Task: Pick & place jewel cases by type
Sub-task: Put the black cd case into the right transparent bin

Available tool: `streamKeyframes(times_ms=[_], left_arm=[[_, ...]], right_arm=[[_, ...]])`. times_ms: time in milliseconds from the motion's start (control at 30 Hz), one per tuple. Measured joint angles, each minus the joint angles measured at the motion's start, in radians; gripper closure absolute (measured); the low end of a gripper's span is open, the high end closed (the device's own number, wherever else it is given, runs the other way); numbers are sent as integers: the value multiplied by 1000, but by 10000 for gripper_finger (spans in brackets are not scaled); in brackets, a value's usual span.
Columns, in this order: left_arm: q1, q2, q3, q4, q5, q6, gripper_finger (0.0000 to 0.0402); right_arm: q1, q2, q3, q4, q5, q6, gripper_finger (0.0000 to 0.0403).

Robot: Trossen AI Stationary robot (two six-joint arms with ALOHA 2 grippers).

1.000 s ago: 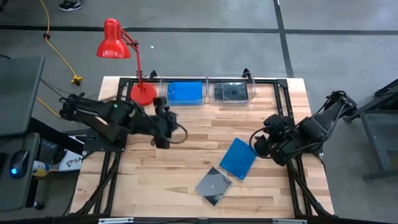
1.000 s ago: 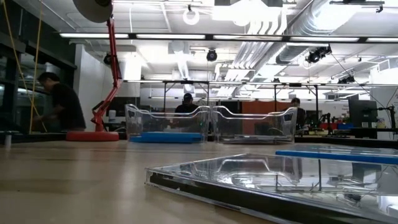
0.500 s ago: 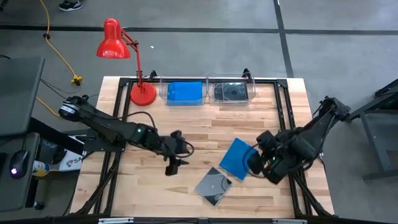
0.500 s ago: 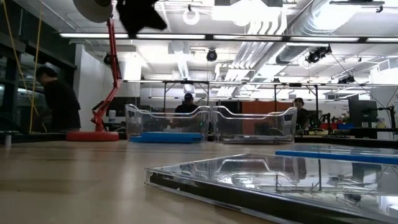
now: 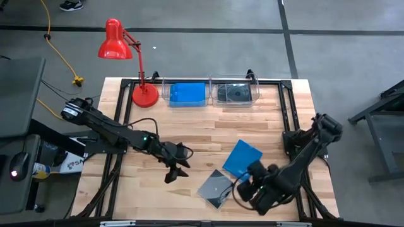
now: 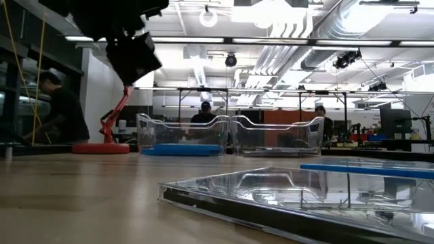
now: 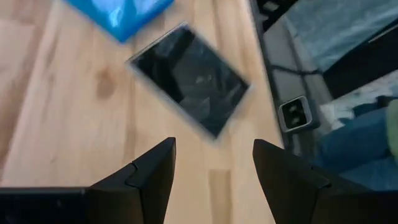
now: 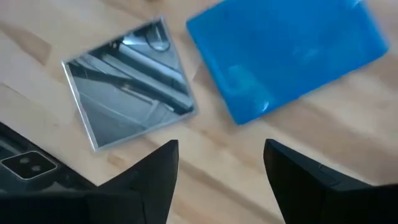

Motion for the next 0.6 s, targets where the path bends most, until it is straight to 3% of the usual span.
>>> streamKeyframes(times_ms=[433,600], left_arm=[[0,133,-38,187,232,74,188],[0,205,-36,243,262,86,188]], right_arm=[[-24,170,0,244,-104,125,183],[-45,198,0,253,-121,132,183]])
